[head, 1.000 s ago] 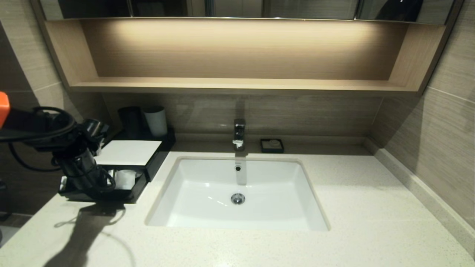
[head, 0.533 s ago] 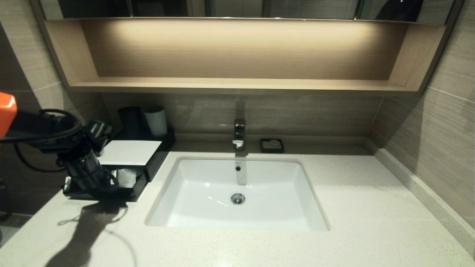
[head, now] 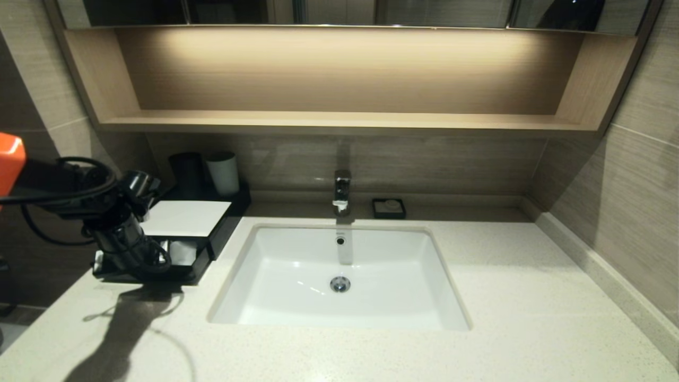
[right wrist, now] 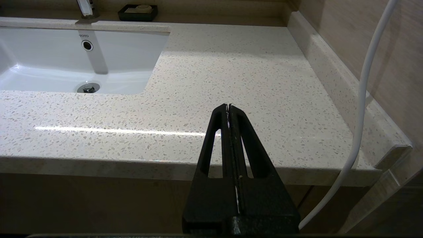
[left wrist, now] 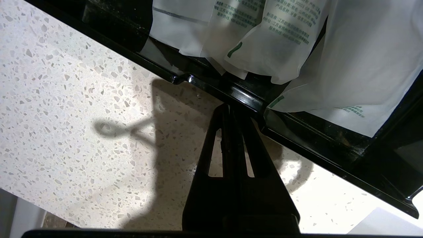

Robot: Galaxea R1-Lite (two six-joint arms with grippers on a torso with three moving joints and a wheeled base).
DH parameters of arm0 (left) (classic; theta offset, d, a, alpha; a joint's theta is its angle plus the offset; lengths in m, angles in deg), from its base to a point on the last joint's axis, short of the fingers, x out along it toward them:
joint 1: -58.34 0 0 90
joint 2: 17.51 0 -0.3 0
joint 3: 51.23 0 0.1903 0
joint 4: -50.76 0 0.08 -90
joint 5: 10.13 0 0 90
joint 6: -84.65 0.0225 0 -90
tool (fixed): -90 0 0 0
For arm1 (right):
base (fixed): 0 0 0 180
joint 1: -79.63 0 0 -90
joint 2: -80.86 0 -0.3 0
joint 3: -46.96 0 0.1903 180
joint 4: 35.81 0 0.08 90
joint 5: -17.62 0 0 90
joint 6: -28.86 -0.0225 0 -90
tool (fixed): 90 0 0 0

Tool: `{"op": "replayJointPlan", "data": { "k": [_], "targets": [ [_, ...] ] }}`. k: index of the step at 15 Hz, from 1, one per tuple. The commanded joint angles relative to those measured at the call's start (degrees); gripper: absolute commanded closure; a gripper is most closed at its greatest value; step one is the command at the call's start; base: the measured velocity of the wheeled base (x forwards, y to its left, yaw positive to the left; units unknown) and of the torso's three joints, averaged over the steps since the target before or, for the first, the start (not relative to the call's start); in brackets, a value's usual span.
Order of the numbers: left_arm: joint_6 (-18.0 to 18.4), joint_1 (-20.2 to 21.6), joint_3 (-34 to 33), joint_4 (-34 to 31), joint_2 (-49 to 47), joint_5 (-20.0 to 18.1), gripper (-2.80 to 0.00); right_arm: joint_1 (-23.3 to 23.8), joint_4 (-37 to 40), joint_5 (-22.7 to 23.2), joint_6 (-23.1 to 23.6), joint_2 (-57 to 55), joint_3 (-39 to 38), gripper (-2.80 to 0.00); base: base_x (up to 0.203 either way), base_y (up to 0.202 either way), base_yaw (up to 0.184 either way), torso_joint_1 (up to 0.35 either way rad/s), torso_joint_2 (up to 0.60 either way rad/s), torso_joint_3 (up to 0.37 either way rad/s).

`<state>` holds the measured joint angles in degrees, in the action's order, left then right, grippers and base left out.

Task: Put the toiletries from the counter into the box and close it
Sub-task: Close the drawer

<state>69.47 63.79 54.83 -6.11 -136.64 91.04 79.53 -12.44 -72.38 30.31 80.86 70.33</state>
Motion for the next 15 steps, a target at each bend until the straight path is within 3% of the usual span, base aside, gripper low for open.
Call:
{"op": "replayJointPlan", "data": {
  "k": [1, 15],
  "targets": [
    [-0.12, 0.0, 0.02, -0.15, -0.14, 0.07, 0.0, -0.06, 0.0, 0.0, 0.04, 0.09, -0.09, 0.0, 0.0, 0.0, 0.0, 0.0, 0.0, 0.0],
    [-0.03, -0.88, 0.81, 2.22, -0.84, 0.07, 0.0, 0.01, 0.0, 0.0, 0.04, 0.09, -0.09, 0.0, 0.0, 0.0, 0.0, 0.0, 0.0, 0.0]
  ]
}}
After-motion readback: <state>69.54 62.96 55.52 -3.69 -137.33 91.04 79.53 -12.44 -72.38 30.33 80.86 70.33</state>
